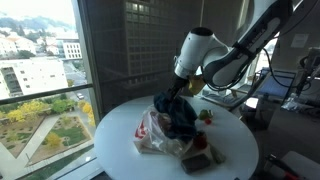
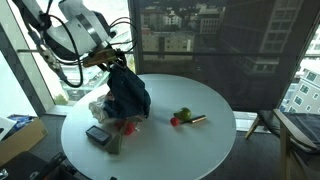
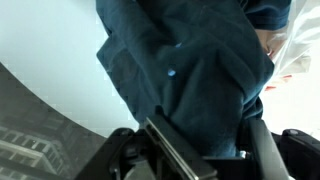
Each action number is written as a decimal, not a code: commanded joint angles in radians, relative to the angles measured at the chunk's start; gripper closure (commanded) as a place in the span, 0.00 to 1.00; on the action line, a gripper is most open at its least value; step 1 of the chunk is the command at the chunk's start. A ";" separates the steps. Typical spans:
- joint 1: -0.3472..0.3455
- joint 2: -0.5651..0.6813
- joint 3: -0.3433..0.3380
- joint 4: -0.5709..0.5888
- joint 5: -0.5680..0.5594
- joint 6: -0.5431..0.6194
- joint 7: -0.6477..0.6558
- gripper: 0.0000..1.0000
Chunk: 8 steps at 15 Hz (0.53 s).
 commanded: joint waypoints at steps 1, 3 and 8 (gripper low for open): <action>-0.042 0.103 0.010 0.074 0.065 0.071 -0.129 0.64; -0.085 0.172 0.030 0.104 0.155 0.049 -0.208 0.64; -0.267 0.368 0.225 0.186 0.515 -0.050 -0.559 0.64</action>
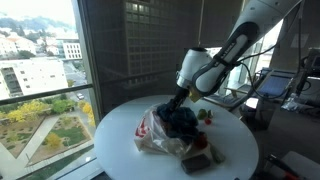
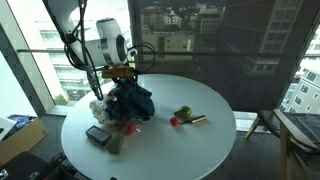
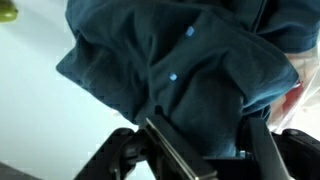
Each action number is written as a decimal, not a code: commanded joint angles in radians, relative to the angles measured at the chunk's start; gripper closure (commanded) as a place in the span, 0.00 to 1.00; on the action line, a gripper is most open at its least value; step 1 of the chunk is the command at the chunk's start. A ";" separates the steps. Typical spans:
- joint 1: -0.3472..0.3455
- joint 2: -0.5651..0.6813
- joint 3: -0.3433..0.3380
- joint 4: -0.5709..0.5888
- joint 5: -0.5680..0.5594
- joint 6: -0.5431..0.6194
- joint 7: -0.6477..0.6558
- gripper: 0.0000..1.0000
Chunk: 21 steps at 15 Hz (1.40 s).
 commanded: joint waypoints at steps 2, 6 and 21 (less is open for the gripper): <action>-0.050 0.157 0.097 0.122 0.306 -0.132 -0.322 0.64; 0.052 0.235 -0.020 0.248 0.410 -0.289 -0.396 0.64; 0.142 0.057 -0.089 0.263 0.634 -0.534 -0.458 0.00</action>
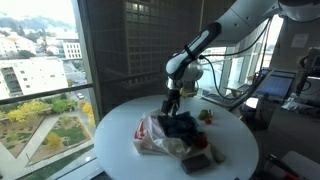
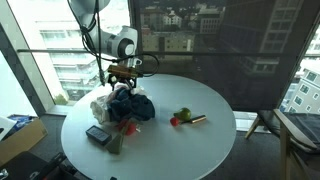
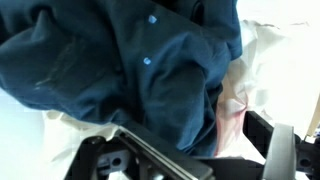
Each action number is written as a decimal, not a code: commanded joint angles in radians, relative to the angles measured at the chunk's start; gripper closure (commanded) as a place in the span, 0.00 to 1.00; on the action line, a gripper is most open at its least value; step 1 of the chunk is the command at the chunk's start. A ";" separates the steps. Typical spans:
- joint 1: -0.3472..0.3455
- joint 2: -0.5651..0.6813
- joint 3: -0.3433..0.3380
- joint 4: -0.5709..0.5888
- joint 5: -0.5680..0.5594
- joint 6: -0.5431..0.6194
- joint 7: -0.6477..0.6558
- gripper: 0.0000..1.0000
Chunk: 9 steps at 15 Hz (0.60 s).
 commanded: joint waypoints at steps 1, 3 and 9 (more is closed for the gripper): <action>0.004 -0.159 -0.036 -0.106 0.082 0.013 0.030 0.00; -0.003 -0.213 -0.066 -0.142 0.131 0.019 0.062 0.00; -0.002 -0.172 -0.191 -0.138 0.158 -0.020 0.187 0.00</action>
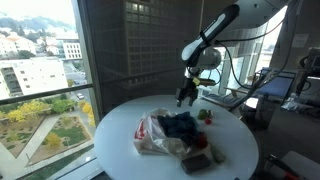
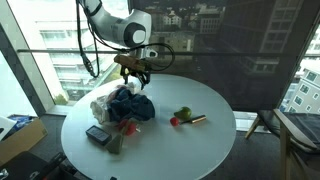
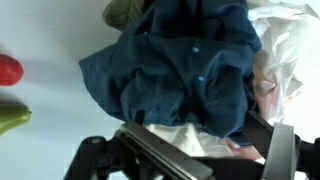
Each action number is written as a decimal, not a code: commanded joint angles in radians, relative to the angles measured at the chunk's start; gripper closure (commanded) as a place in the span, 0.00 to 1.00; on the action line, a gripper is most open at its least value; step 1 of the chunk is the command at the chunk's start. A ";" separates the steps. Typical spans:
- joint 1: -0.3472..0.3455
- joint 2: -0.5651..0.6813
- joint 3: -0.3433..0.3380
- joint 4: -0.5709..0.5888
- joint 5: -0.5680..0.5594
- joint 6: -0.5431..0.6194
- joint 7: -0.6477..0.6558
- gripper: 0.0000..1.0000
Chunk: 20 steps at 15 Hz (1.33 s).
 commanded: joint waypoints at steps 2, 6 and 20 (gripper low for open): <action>-0.007 0.073 -0.060 0.025 0.069 0.003 0.071 0.00; -0.048 0.160 -0.048 0.073 0.157 0.024 0.033 0.00; -0.135 0.299 0.018 0.226 0.293 -0.118 0.004 0.73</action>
